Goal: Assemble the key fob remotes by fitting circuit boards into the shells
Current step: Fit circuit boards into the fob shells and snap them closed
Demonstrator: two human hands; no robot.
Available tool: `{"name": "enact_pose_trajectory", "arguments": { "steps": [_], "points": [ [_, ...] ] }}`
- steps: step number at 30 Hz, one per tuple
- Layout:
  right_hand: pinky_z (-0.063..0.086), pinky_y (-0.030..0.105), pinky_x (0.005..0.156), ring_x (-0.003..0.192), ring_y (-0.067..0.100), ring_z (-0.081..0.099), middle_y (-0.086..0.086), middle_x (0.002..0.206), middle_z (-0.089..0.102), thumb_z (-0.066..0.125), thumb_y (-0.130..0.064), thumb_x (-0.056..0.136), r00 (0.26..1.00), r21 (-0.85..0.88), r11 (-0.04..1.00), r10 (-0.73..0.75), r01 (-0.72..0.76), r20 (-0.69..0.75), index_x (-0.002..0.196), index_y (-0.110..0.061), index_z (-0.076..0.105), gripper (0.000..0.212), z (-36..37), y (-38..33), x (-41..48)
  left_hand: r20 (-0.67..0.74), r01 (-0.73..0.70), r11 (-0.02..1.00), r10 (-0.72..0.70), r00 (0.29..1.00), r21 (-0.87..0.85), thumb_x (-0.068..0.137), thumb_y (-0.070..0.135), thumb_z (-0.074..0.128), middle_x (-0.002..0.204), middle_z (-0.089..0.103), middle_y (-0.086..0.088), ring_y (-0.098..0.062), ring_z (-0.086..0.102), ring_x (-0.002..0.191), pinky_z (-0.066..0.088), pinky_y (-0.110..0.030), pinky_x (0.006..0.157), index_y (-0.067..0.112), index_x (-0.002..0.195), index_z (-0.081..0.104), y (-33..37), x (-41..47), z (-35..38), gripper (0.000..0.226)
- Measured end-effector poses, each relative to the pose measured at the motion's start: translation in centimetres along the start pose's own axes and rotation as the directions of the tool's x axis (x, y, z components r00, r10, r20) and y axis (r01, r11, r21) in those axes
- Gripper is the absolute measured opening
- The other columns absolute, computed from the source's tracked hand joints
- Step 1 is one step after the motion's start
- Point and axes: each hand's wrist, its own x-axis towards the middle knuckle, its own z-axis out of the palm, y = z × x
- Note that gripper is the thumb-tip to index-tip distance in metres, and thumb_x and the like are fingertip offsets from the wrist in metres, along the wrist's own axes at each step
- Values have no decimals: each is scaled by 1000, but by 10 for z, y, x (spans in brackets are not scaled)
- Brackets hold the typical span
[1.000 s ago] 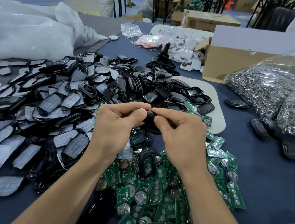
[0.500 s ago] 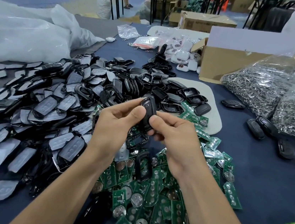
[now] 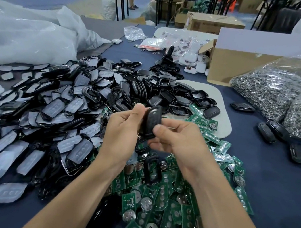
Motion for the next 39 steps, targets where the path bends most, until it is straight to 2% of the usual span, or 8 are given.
{"name": "enact_pose_trajectory", "arguments": {
  "steps": [6, 9, 12, 16, 19, 24, 30, 39],
  "points": [
    [61, 27, 84, 105, 20, 75, 8, 123, 76, 74, -9, 84, 960, 603, 750, -160, 270, -232, 126, -8, 68, 43, -55, -25, -1, -34, -81, 995, 83, 996, 57, 92, 66, 51, 108, 80, 13, -6, 75, 106, 59, -25, 96, 36, 116, 75, 0, 1, -4, 46],
    [64, 35, 80, 86, 7, 74, -2, 118, 78, 72, 0, 90, 846, -151, 964, -266, 221, -462, 126, -20, 72, 41, -52, -15, 10, -106, -82, 988, 96, 990, 129, 103, 51, 56, 99, 80, 17, -5, 76, 99, 59, -30, 96, 41, 109, 76, 0, 1, -3, 23],
    [52, 48, 105, 108, 16, 65, -6, 144, 60, 59, -20, 98, 867, -794, 608, -400, 9, -297, 150, -33, 51, 55, -44, 1, 18, -139, -99, 969, 133, 981, 226, 104, 44, 60, 86, 79, 1, -17, 67, 74, 54, -35, 76, 50, 101, 77, -3, 0, -5, 18],
    [25, 43, 122, 145, 29, 38, 4, 155, 48, 49, -26, 103, 951, -976, 203, -278, -82, -138, 150, -21, 49, 48, -44, 12, 30, -146, -107, 911, 179, 973, 399, 101, 39, 65, 79, 77, 18, -11, 61, 50, 53, -23, 48, 51, 101, 76, -3, 0, -6, 16],
    [35, 41, 109, 123, 30, 51, 2, 123, 60, 58, -31, 96, 897, -940, 333, -391, -72, -207, 106, -21, 71, 19, -40, 8, 31, -143, -88, 874, 176, 974, 478, 99, 34, 68, 76, 75, 25, -6, 71, 67, 57, -25, 57, 53, 95, 76, -2, 1, -6, 20],
    [31, 41, 114, 128, 24, 52, -1, 132, 62, 55, -26, 99, 920, -968, 249, -387, 38, -64, 132, -22, 61, 34, -33, 11, 26, -181, -15, 787, 161, 970, 617, 98, 28, 69, 86, 76, 29, -2, 65, 53, 56, -22, 57, 47, 103, 79, -3, 4, -7, 21],
    [47, 41, 103, 78, 24, 50, -20, 67, 56, 71, -20, 92, 902, -925, 376, -416, 54, -116, 96, -25, 76, 9, -34, 12, 20, -118, 56, 597, 65, 991, 800, 100, 24, 61, 146, 64, 4, -43, 51, 138, 30, -49, 126, 40, 126, 72, -2, 4, -7, 33],
    [39, 39, 115, 135, 28, 51, 4, 143, 60, 76, -28, 90, 951, -931, 360, -265, -53, -157, 147, -30, 56, 60, -32, 4, 2, 234, -222, 521, 44, 971, 824, 104, 32, 57, 165, 38, 12, -7, 16, 157, -2, -31, 127, 33, 155, 46, -14, 4, -12, 53]
  ]
}}
